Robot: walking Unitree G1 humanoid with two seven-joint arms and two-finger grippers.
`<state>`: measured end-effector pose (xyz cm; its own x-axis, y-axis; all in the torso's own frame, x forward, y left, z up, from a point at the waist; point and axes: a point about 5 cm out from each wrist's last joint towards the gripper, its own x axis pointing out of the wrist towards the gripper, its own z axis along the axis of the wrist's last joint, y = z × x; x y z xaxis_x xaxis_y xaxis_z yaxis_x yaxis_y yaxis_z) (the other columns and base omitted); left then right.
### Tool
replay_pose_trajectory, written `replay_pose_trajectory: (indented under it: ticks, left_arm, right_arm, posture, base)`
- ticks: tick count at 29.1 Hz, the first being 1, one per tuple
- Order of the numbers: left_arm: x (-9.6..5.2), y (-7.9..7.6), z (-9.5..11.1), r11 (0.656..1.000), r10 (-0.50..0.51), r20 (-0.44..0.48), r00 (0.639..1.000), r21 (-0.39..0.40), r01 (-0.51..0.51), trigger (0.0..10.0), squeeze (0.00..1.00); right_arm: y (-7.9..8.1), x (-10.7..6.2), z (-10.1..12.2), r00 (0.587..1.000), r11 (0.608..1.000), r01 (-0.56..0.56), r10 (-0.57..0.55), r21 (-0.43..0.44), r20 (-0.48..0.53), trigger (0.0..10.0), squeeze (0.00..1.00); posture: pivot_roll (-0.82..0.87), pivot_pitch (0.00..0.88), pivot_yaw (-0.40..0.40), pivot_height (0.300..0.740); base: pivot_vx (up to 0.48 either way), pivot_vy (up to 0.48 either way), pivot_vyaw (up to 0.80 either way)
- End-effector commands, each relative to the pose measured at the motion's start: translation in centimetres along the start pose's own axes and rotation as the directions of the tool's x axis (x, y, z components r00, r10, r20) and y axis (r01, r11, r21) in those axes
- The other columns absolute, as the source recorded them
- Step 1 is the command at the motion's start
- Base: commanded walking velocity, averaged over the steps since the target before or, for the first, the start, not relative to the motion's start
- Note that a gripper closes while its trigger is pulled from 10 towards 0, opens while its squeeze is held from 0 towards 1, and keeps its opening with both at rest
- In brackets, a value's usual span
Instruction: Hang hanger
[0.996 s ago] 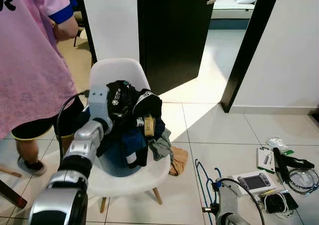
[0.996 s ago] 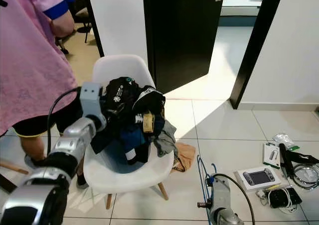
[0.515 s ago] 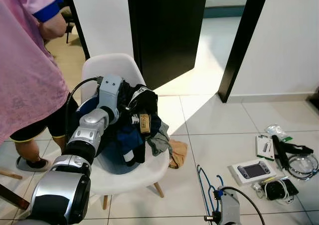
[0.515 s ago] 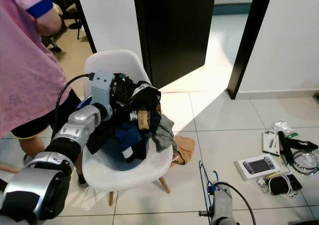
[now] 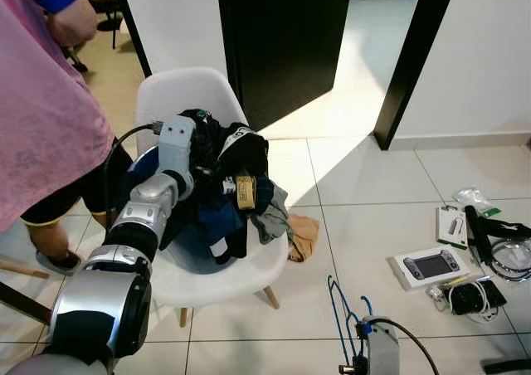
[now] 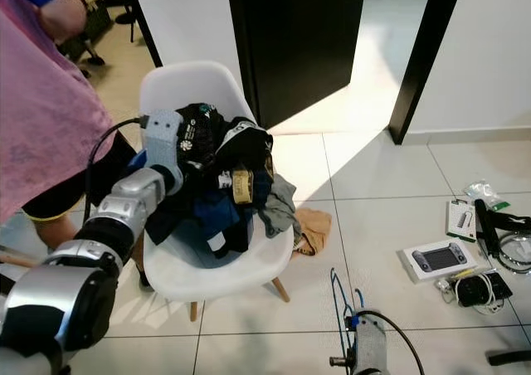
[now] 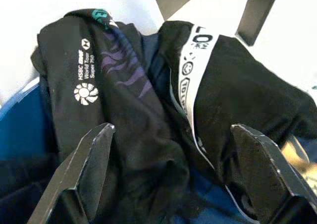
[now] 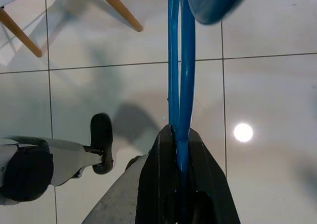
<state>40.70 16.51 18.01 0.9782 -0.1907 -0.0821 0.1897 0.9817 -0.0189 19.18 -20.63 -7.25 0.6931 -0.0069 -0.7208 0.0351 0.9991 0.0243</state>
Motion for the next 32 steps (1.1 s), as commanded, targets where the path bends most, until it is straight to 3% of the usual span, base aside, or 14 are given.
replay_pose_trajectory:
  ticks: [1,3,5,11,12,13,14,15,16,32]
  left_arm:
    - [0.0,0.6,0.1,0.995,0.011,-0.017,1.0,-0.099,-0.013,10.0,0.0]
    - [0.1,0.4,0.3,0.99,0.002,-0.015,1.0,-0.138,-0.004,10.0,0.0]
    - [0.4,-0.6,-0.1,0.982,-0.062,-0.071,0.996,-0.184,0.048,10.0,0.0]
    - [0.5,-1.6,-0.6,0.986,-0.125,-0.144,0.982,-0.132,0.106,10.0,0.0]
    - [0.5,-1.7,-0.6,0.985,-0.133,-0.147,0.98,-0.134,0.113,9.3,0.0]
    - [0.5,-1.8,-0.6,0.983,-0.144,-0.15,0.978,-0.135,0.124,7.5,0.0]
    - [0.5,-1.8,-0.6,0.983,-0.144,-0.15,0.978,-0.135,0.124,7.5,0.0]
    - [0.6,-1.8,-0.5,0.983,-0.148,-0.151,0.977,-0.131,0.128,4.3,0.0]
    - [0.6,-1.8,-0.4,0.984,-0.151,-0.154,0.976,-0.121,0.133,0.0,0.0]
    - [0.6,-0.6,0.9,0.996,-0.079,-0.137,0.987,0.029,0.084,0.0,0.0]
  right_arm:
    - [0.2,-0.2,-0.7,1.0,1.0,-0.007,0.007,0.011,-0.009,10.0,0.0]
    - [0.2,-0.2,-0.7,1.0,1.0,-0.007,0.007,0.01,-0.008,10.0,0.0]
    - [0.0,-0.3,-0.8,1.0,1.0,-0.007,0.007,0.005,-0.008,10.0,0.0]
    - [-0.1,-0.4,-0.9,1.0,1.0,-0.002,0.002,0.001,-0.01,10.0,0.0]
    - [-0.2,-0.4,-1.0,1.0,1.0,-0.001,0.001,0.001,-0.011,10.0,0.0]
    - [-0.2,-0.4,-1.0,1.0,1.0,0.0,0.0,0.001,-0.011,10.0,0.0]
    - [-0.2,-0.4,-1.0,1.0,1.0,0.0,0.0,0.001,-0.011,10.0,0.0]
    - [-0.2,-0.4,-1.0,1.0,1.0,0.001,-0.001,0.0,-0.011,10.0,0.0]
    - [-0.2,-0.4,-1.0,1.0,1.0,0.002,-0.002,0.001,-0.011,10.0,0.0]
    - [0.1,-0.3,-0.9,1.0,1.0,0.004,-0.004,0.004,-0.006,10.0,0.0]
  posture:
    - [-0.06,0.216,0.077,0.74]
    - [-0.06,0.216,0.077,0.74]
    - [-0.06,0.236,0.075,0.74]
    - [-0.06,0.238,0.079,0.74]
    - [-0.06,0.234,0.08,0.74]
    - [-0.06,0.234,0.08,0.74]
    - [-0.06,0.234,0.08,0.74]
    - [-0.06,0.232,0.082,0.74]
    - [-0.06,0.23,0.083,0.74]
    - [-0.05,0.229,0.088,0.74]
  base:
    - [0.0,0.0,0.0]
    - [0.0,0.0,0.0]
    - [0.0,0.0,0.0]
    - [0.0,0.0,0.0]
    - [0.0,0.0,0.0]
    - [0.0,0.0,0.0]
    - [0.0,0.0,0.0]
    - [0.0,0.0,0.0]
    - [0.0,0.0,0.0]
    - [0.0,0.0,0.0]
